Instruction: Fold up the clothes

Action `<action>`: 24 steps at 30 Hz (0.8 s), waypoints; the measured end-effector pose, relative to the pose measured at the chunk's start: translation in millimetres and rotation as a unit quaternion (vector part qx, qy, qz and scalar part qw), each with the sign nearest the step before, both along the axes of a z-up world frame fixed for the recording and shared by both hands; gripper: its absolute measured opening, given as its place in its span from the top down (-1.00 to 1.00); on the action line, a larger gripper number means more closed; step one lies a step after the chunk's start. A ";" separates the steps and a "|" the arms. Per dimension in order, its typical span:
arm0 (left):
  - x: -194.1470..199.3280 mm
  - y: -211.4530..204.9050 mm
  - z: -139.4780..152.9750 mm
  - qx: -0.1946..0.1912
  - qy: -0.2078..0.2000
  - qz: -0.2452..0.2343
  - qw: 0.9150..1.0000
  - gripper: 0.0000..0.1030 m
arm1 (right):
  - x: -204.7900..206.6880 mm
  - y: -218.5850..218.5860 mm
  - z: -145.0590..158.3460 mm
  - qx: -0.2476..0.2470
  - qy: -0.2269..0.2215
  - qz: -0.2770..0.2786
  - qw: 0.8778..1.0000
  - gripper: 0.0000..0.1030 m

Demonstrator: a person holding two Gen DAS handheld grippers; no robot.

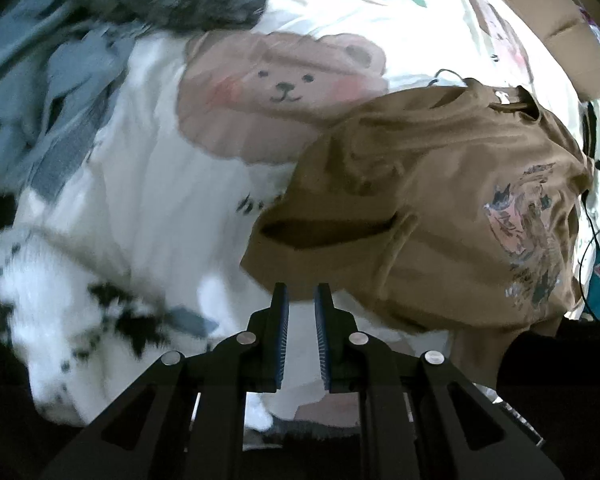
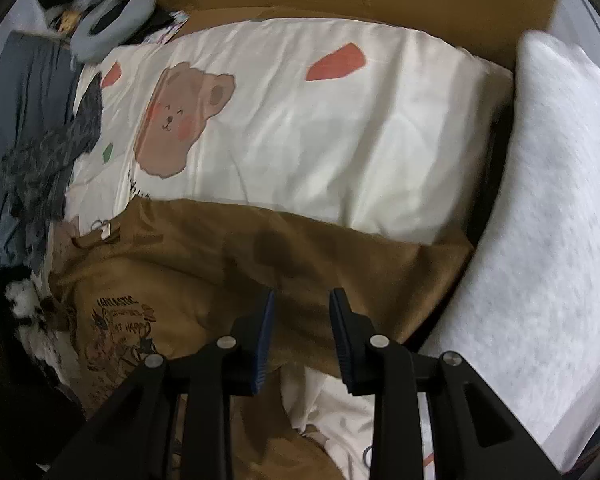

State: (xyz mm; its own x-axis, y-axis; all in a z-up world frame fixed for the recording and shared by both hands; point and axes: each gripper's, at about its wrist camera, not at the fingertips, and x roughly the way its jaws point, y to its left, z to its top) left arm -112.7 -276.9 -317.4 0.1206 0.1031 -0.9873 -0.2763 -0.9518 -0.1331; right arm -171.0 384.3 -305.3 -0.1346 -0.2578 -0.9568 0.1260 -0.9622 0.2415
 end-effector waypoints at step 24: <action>-70.1 51.7 -36.7 0.022 0.027 -0.046 0.998 0.75 | -72.6 -79.9 -73.8 0.084 0.000 0.178 0.980 0.49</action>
